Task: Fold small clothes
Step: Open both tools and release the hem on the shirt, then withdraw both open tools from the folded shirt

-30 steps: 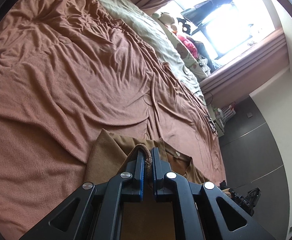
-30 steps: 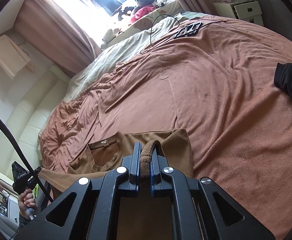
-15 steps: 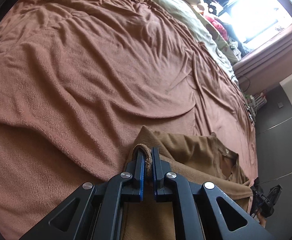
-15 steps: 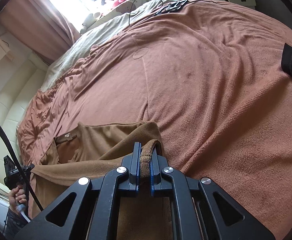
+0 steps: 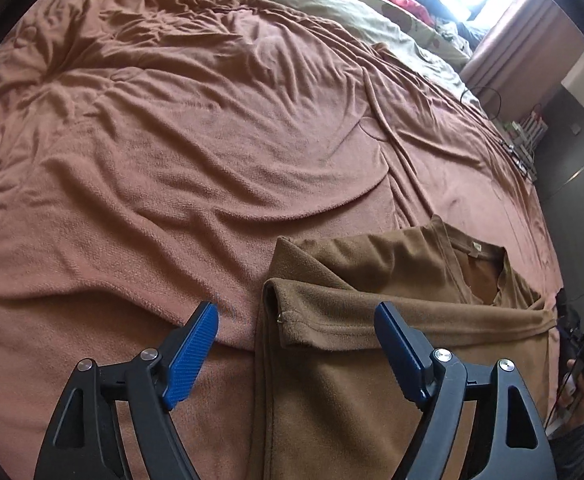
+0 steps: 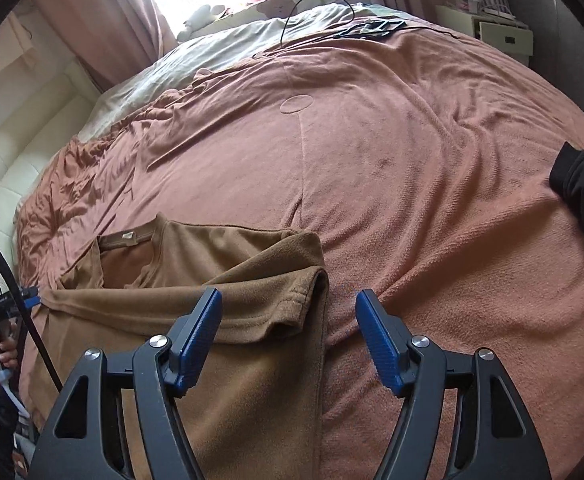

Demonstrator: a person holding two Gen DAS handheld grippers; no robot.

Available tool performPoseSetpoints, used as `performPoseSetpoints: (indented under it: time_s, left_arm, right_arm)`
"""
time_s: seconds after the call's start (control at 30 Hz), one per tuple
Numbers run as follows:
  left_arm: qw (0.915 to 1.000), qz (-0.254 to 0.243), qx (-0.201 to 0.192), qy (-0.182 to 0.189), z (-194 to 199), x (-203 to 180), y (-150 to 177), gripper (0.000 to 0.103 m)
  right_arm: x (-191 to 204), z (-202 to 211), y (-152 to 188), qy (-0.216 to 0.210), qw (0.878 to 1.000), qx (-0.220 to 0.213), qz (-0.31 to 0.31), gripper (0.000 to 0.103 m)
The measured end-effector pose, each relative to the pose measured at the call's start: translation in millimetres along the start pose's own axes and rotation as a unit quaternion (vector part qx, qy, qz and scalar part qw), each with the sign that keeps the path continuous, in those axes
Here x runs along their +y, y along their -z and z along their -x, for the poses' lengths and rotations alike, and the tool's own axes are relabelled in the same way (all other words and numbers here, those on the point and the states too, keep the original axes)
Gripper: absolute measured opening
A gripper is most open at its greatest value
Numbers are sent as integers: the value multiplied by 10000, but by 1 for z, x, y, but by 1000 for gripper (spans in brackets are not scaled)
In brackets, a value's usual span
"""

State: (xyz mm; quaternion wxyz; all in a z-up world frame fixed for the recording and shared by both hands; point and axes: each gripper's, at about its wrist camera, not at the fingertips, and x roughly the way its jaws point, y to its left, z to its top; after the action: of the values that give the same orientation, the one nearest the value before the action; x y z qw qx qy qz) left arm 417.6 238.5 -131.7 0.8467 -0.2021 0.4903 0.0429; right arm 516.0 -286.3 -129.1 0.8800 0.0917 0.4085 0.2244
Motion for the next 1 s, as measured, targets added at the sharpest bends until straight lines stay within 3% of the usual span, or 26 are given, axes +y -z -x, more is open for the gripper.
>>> performPoseSetpoints:
  time_s: [0.17,0.5,0.67,1.0]
  left_arm:
    - [9959,-817,158,-346,0,-19,12,82]
    - [9785,-1670,640,-1026,-25,-36,31,82]
    - [9731,-1734,860,-1254,-44,-32,33,82]
    - [9795,-1422,678,-1253,-57,-25,2,83]
  right_arm:
    - [10,5,7,182,9991,143,348,68]
    - [36,-13,12,736,9873,596,1279,70]
    - [40,-34,6,1085,9802,827,1438,70]
    - [40,-67,-23,1246,9807,752,1308,70]
